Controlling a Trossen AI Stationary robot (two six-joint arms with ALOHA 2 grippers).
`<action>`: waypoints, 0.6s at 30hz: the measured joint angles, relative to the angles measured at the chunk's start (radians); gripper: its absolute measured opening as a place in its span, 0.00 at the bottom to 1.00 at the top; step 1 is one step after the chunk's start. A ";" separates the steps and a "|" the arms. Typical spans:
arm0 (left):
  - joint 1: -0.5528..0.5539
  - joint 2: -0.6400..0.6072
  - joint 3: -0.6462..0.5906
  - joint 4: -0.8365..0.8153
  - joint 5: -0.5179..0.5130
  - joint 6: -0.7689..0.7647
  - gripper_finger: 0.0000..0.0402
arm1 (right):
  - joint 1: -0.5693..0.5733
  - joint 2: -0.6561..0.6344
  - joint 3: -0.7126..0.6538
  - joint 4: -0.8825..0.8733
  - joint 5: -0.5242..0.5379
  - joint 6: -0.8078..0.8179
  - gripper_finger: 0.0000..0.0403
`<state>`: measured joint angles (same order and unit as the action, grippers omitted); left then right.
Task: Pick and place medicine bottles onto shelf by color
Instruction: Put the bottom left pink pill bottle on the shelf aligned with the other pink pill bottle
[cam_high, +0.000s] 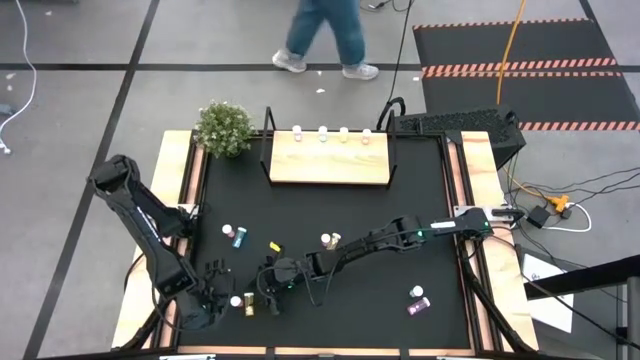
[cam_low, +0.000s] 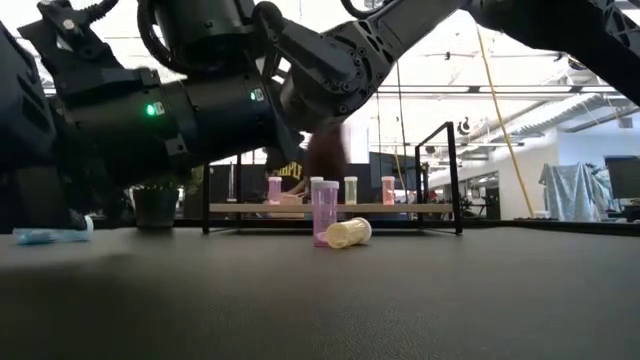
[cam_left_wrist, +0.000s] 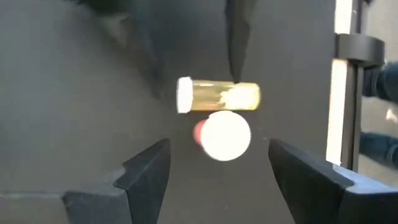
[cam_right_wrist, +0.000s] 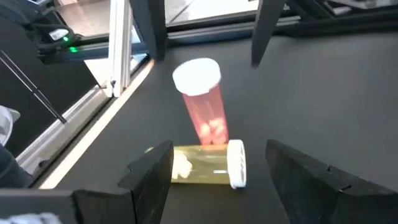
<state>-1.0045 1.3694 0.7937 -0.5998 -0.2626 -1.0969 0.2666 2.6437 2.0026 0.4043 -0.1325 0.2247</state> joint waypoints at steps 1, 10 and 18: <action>-0.002 0.005 0.000 0.016 0.000 0.032 0.67 | 0.000 -0.001 0.000 0.001 0.000 0.000 0.62; 0.008 0.019 0.000 0.024 -0.027 0.126 0.60 | 0.001 -0.001 0.000 -0.022 0.000 0.036 0.62; 0.008 0.019 0.000 0.033 -0.027 0.201 0.41 | 0.002 -0.001 0.000 -0.022 0.000 0.037 0.62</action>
<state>-0.9966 1.3884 0.7937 -0.5668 -0.2897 -0.8961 0.2684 2.6423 2.0026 0.3824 -0.1326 0.2615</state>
